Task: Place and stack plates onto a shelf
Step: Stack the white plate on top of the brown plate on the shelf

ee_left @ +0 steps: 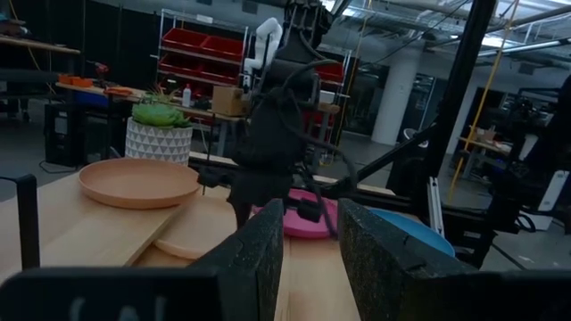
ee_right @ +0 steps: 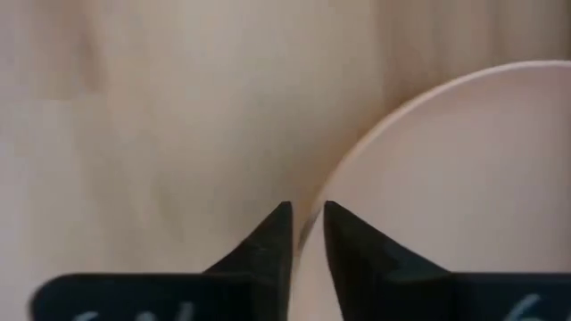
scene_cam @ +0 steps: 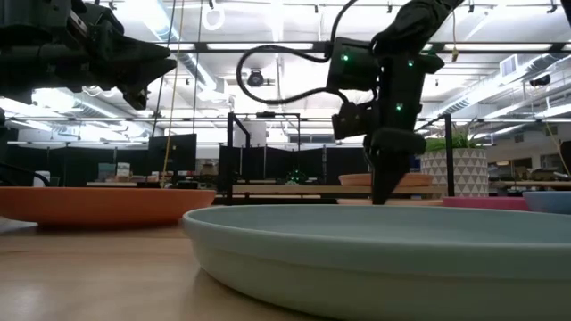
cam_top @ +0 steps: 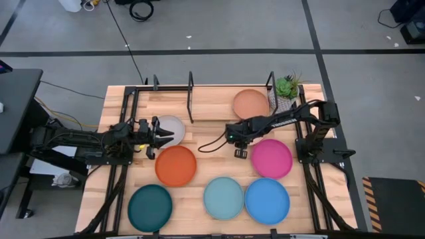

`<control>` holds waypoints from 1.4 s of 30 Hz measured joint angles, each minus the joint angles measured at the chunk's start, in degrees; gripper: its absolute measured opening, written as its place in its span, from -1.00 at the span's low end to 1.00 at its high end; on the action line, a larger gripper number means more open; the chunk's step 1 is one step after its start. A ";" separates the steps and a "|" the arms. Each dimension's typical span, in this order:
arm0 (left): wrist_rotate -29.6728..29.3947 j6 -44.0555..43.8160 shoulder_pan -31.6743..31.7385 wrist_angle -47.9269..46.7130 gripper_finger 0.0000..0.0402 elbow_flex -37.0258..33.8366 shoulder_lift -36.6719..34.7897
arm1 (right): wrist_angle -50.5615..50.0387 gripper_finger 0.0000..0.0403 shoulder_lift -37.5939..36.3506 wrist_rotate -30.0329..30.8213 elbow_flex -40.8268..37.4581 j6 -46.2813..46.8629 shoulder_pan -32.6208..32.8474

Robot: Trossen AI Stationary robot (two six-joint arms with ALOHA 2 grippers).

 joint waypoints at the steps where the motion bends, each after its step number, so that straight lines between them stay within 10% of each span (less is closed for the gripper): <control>1: 0.00 0.00 -0.01 -0.09 -0.43 0.00 0.00 | 0.99 -0.72 0.00 -1.76 0.00 -0.20 0.26; 10: 0.00 0.00 0.01 0.02 -0.43 -0.02 0.00 | 7.08 -0.95 -0.02 -19.92 2.23 -9.17 6.03; 26: 0.02 -0.02 0.00 -0.24 -0.43 -0.01 0.00 | -11.75 -0.94 -5.24 8.52 14.80 -14.25 12.00; 42: 0.02 -0.02 0.01 -0.48 -0.43 0.00 0.00 | -14.95 -0.94 -11.26 9.39 7.73 -12.39 -2.68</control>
